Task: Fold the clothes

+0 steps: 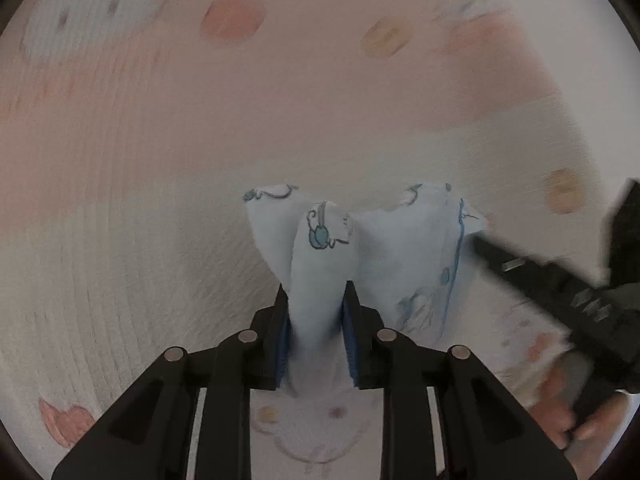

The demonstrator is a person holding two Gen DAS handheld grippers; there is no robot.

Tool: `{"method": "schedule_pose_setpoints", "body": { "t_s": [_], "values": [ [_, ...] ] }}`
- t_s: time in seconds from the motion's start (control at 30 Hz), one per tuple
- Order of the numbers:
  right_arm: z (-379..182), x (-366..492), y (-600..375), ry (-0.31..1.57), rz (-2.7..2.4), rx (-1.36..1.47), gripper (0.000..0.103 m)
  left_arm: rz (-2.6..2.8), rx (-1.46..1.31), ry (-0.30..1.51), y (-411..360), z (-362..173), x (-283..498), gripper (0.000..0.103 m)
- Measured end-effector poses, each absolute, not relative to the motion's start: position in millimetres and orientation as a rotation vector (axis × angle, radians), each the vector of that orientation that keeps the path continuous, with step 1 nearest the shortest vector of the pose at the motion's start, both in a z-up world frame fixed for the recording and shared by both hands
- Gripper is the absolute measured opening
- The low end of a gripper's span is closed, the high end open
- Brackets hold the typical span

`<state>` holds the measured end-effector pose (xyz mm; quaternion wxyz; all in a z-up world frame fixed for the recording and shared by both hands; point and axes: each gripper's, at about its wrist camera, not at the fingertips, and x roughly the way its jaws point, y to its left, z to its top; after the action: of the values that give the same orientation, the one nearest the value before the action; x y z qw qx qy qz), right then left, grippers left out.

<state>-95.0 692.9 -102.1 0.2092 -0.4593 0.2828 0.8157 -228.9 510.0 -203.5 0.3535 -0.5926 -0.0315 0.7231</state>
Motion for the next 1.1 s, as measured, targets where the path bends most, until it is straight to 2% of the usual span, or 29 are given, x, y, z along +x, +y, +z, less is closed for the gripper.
{"method": "schedule_pose_setpoints", "body": {
  "t_s": [0.07, 0.13, 0.23, 0.3, 0.43, 0.47, 0.53, 0.63, 0.73, 0.83, 0.93, 1.1],
  "values": [
    [-101.3, -92.4, 701.1, 0.674, 2.199, -1.258, 0.056, 1.865, -1.556, -0.138, 499.1, -208.4, -233.3, 0.033],
    [-93.3, -81.8, 710.3, 0.666, 2.179, -1.183, 0.056, 1.917, -1.481, -0.175, 485.8, -193.7, -234.0, 0.033],
    [-84.5, -68.0, 711.1, 0.698, 2.23, -1.122, 0.056, 1.97, -1.329, -0.139, 483.8, -170.1, -228.8, 0.033],
    [-89.8, -70.3, 701.2, 0.727, 2.317, -1.204, 0.056, 1.92, -1.274, -0.095, 495.7, -165.2, -225.8, 0.033],
    [-123.2, -93.6, 664.5, 0.526, 2.333, -1.43, 0.054, 1.905, -1.304, 0.152, 531.2, -190.3, -218.6, 0.033],
    [-130.5, -97.3, 661.7, 0.48, 2.306, -1.461, 0.054, 1.903, -1.303, 0.166, 529.2, -194.7, -218.4, 0.031],
    [-140.2, -102.1, 667.0, 0.481, 2.268, -1.479, 0.062, 1.899, -1.307, 0.16, 520.5, -198.2, -220.9, 0.026],
    [-128.7, -99.5, 688.7, 0.659, 2.223, -1.391, 0.062, 1.911, -1.365, 0.103, 505.2, -191.8, -231.2, 0.023],
    [-114.6, -102.8, 695.3, 0.683, 2.203, -1.315, 0.064, 1.96, -1.392, 0.124, 491.4, -182.2, -231.9, 0.031],
    [-114.2, -113.9, 686.2, 0.658, 2.146, -1.339, 0.064, 1.962, -1.379, 0.069, 474.7, -170.9, -232.5, 0.035],
    [-110.1, -121.2, 673.1, 0.604, 2.136, -1.358, 0.065, 2.03, -1.368, 0.071, 454.0, -159.9, -235.5, 0.046],
    [-92.9, -133.4, 635.6, 0.581, 2.21, -1.339, 0.077, 2.145, -1.348, 0.077, 419.3, -141.6, -240.6, 0.054]
  ]
}}
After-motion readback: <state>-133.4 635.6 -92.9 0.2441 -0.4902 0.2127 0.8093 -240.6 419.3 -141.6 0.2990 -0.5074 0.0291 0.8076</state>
